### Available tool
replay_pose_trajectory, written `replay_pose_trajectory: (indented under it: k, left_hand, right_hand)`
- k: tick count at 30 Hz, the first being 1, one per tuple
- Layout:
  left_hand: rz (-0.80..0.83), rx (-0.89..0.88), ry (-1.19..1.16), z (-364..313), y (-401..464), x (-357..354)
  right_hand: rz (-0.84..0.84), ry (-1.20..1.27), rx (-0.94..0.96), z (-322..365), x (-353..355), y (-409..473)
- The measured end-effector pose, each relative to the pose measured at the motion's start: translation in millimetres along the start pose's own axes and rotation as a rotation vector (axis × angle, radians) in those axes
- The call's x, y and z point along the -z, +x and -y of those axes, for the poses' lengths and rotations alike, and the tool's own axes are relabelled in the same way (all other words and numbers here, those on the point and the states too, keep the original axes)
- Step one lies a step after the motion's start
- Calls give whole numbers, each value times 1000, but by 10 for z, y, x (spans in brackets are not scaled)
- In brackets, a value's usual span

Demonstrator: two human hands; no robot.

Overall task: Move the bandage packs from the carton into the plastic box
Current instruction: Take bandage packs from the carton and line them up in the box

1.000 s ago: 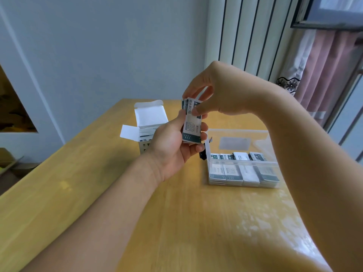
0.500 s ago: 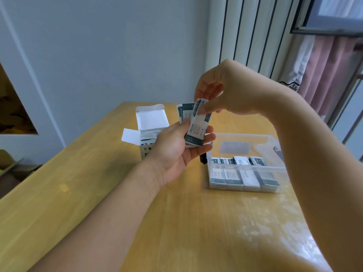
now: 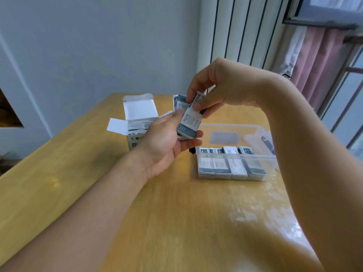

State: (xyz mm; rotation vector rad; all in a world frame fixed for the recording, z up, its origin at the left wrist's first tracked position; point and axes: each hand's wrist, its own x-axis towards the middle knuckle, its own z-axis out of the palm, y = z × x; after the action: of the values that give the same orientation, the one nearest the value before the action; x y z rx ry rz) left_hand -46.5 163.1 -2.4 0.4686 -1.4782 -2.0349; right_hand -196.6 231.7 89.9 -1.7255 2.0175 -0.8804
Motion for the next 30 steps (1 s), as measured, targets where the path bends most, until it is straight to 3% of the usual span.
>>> replay_pose_trajectory:
  k: [7, 11, 17, 24, 30]
  left_hand:
    - [9, 4, 2, 24, -6, -28]
    - [-44, -84, 152, 59, 26, -20]
    - [-38, -161, 346, 112, 7, -68]
    - [-30, -147, 386, 131, 3, -82]
    - [-29, -132, 378, 140, 15, -71]
  right_hand:
    - [44, 9, -18, -100, 67, -10]
    - [14, 41, -115, -271, 308, -108]
    - [195, -56, -296, -494, 302, -61]
    - [352, -111, -402, -536, -75, 158]
    - [363, -70, -411, -529, -170, 185]
